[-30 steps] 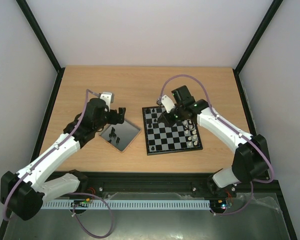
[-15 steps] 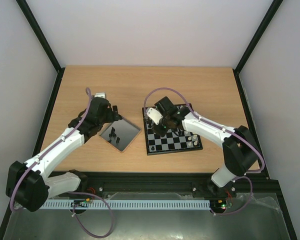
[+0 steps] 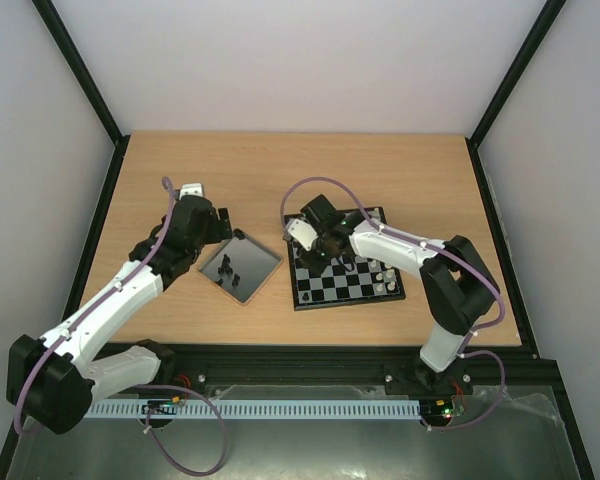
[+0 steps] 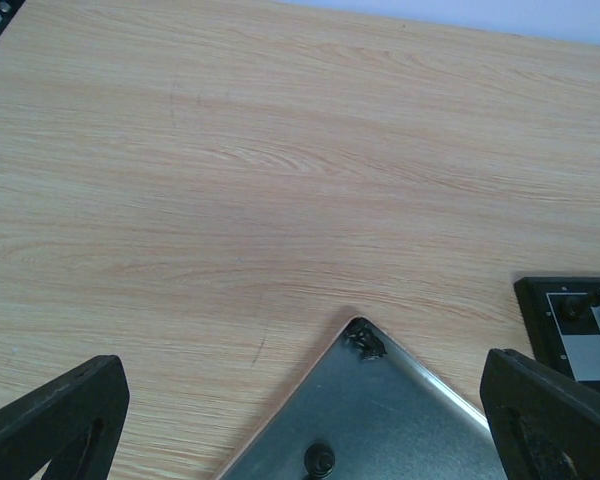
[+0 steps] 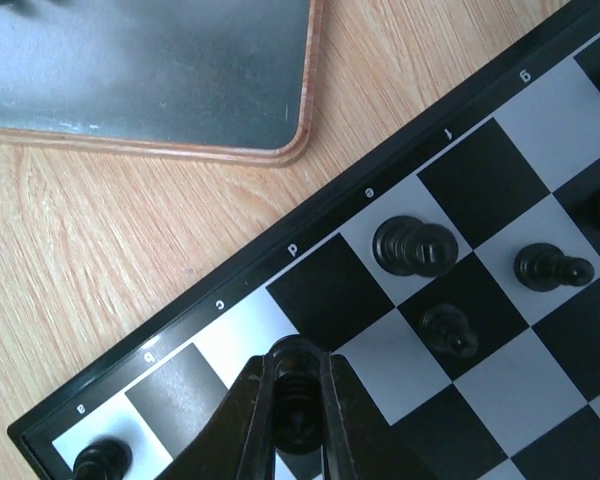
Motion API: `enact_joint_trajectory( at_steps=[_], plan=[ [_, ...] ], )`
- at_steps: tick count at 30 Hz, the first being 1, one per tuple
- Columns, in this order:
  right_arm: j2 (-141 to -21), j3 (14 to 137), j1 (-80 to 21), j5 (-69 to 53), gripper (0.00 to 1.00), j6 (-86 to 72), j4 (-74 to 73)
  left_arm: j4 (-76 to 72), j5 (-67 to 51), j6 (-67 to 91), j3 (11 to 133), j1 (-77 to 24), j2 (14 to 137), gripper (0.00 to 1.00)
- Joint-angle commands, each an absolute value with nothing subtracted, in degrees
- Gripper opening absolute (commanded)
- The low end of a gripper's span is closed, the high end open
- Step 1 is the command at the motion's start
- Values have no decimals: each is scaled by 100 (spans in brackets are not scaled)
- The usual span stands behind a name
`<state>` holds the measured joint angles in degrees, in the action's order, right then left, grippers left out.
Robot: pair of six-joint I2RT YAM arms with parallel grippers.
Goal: Set up the chess pieces on the board
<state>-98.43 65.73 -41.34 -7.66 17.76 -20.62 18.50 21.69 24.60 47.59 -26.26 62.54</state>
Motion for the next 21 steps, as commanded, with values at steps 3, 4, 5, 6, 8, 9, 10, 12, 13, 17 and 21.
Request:
enact_joint_trajectory(
  at_steps=[3, 4, 5, 6, 8, 9, 10, 12, 13, 17, 21],
  plan=[
    [-10129, 6858, -4174, -907, 11, 1667, -2054, 1976, 2498, 2432, 4751, -2593, 6301, 99],
    [-10162, 6878, -4172, -918, 11, 1654, -2061, 1968, 2477, 2428, 4753, -2593, 6298, 99],
    [-10191, 6889, -4167, -915, 12, 1652, -2064, 1969, 2452, 2422, 4747, -2593, 6287, 99],
    [-10219, 6894, -4171, -900, 12, 1652, -2063, 1961, 2433, 2419, 4748, -2593, 6282, 99],
    [-10245, 6908, -4172, -865, 12, 1645, -2050, 1951, 2405, 2417, 4738, -2593, 6269, 99],
    [-10266, 6913, -4169, -854, 12, 1646, -2055, 1947, 2399, 2409, 4737, -2593, 6267, 99],
    [-10272, 6916, -4166, -845, 13, 1639, -2049, 1943, 2399, 2408, 4732, -2591, 6267, 99],
    [-10296, 6904, -4174, -839, 13, 1628, -2038, 1933, 2388, 2408, 4729, -2591, 6274, 99],
    [-10302, 6905, -4172, -840, 13, 1622, -2025, 1928, 2371, 2404, 4729, -2590, 6281, 99],
    [-10343, 6908, -4174, -822, 14, 1600, -1993, 1924, 2321, 2386, 4720, -2593, 6275, 99],
    [-10409, 6916, -4174, -736, 15, 1587, -1954, 1925, 2290, 2374, 4724, -2593, 6284, 99]
  ],
)
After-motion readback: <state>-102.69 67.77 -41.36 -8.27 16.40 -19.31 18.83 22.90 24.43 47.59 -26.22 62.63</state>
